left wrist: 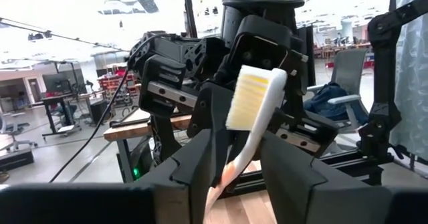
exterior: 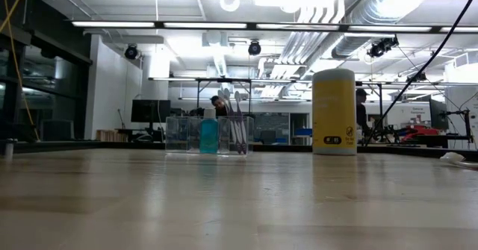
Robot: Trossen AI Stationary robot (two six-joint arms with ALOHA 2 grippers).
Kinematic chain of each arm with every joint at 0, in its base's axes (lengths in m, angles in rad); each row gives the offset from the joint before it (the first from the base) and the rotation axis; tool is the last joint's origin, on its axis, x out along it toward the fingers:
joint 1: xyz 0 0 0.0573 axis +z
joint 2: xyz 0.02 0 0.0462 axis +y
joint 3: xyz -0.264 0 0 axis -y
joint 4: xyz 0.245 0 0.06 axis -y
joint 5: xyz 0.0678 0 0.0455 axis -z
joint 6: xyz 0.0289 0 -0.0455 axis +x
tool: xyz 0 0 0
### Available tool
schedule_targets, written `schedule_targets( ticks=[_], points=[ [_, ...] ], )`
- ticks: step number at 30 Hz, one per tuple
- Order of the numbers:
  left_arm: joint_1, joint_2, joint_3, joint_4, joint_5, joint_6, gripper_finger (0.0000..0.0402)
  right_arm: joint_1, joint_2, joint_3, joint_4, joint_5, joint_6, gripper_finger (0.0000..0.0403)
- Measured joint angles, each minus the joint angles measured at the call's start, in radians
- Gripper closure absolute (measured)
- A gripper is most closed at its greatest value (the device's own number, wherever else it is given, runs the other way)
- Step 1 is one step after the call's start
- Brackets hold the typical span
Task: Pick & Place toothbrushing station
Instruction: Put the middle orange toothbrush into the transparent organizer
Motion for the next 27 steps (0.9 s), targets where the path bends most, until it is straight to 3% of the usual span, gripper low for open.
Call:
schedule_targets(
  ticks=[13,19,27],
  points=[
    [0.000,0.000,0.000,0.005,0.023,0.025,0.0391,0.000,0.000,0.000,0.000,-0.001,0.001,0.0398],
    [0.000,0.000,0.000,0.008,0.043,0.033,0.0395,0.000,0.000,0.000,0.003,-0.025,0.004,0.0397],
    [0.000,0.001,0.000,0.015,0.043,0.032,0.0397,0.000,0.000,0.000,0.005,-0.034,0.003,0.0334]
  ],
)
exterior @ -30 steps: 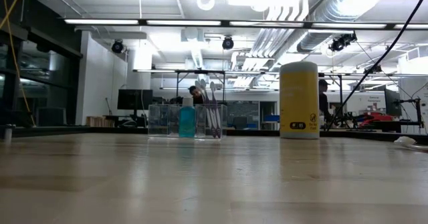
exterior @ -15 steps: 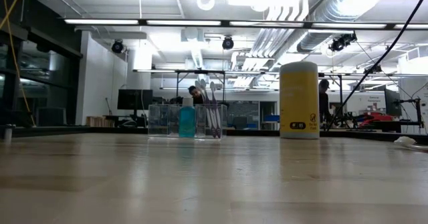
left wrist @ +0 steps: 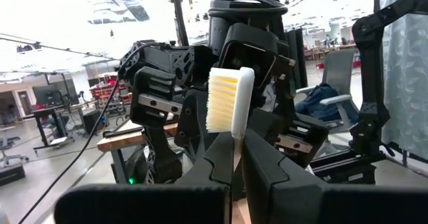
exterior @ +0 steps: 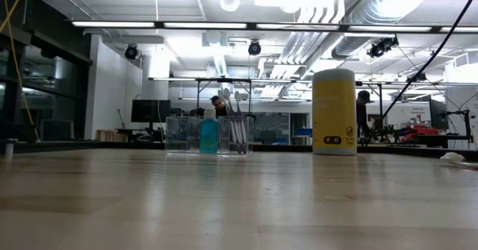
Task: Pick & Place toothbrushing station
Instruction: Put the middle orange toothbrush into the transparent organizer
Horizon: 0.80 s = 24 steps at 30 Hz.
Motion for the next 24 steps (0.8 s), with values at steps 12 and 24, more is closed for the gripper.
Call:
schedule_targets(
  ticks=[12,24],
  points=[
    [0.000,0.000,0.000,-0.050,-0.184,0.006,0.0398,0.018,0.000,0.000,0.002,0.216,-0.105,0.0248],
    [-0.033,-0.001,0.000,-0.083,-0.687,0.140,0.0399,0.083,0.000,0.000,-0.002,0.375,-0.082,0.0211]
  ],
)
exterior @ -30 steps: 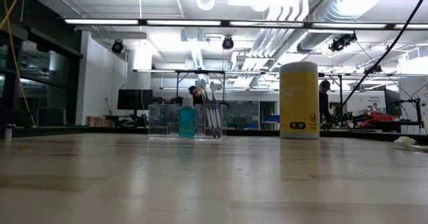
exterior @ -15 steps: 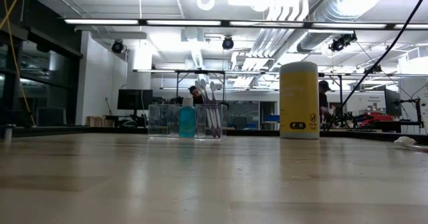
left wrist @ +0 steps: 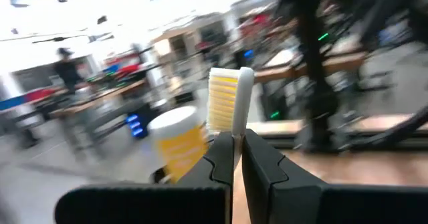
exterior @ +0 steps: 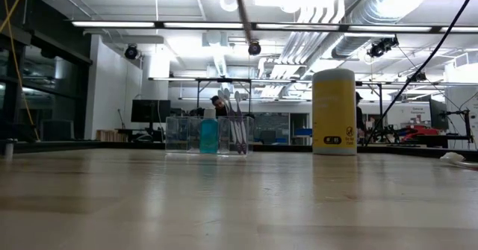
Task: Pick & Place toothbrushing station
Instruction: Put the middle orange toothbrush into the transparent organizer
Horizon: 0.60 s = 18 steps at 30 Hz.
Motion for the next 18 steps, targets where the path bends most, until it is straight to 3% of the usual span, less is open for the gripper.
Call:
schedule_targets(
  ticks=[5,8,13,18],
  points=[
    [-0.023,-0.007,-0.008,-0.042,-0.226,0.009,0.0399,0.021,0.000,0.000,-0.032,0.001,0.055,0.0213],
    [-0.026,-0.038,-0.055,-0.043,-0.288,-0.028,0.0399,0.023,0.000,0.000,-0.077,-0.001,0.115,0.0214],
    [0.001,-0.162,-0.194,-0.042,-0.298,-0.147,0.0399,0.021,0.000,0.000,-0.138,-0.008,0.190,0.0214],
    [0.075,-0.312,-0.343,-0.042,-0.179,-0.239,0.0399,0.019,0.000,0.000,-0.147,-0.051,0.213,0.0214]
  ],
)
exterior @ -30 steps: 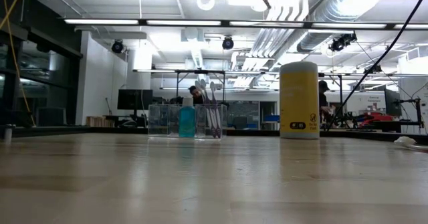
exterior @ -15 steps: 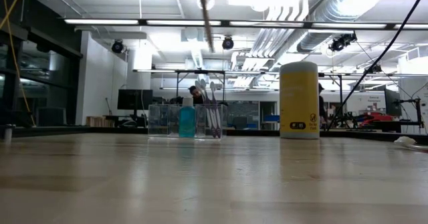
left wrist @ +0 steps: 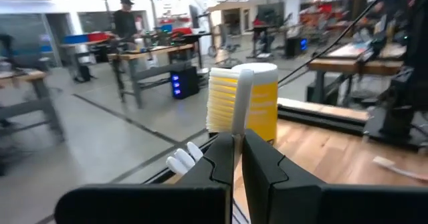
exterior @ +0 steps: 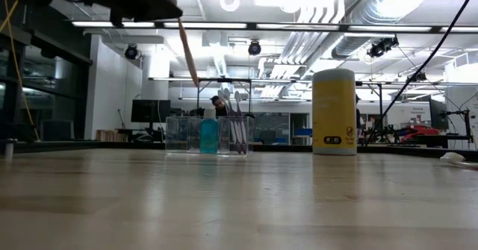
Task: Pick & Place toothbrushing station
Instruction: Put the middle orange toothbrush into the transparent organizer
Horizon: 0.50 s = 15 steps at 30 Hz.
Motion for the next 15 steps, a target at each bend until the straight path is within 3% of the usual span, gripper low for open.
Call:
schedule_targets(
  ticks=[6,15],
  points=[
    [0.127,-0.126,-0.113,-0.010,0.152,-0.025,0.0399,-0.001,0.000,0.000,0.010,-0.005,0.002,0.0214],
    [0.301,-0.164,-0.129,-0.161,0.316,-0.111,0.0399,-0.001,0.000,0.000,0.019,-0.005,0.002,0.0214]
  ],
)
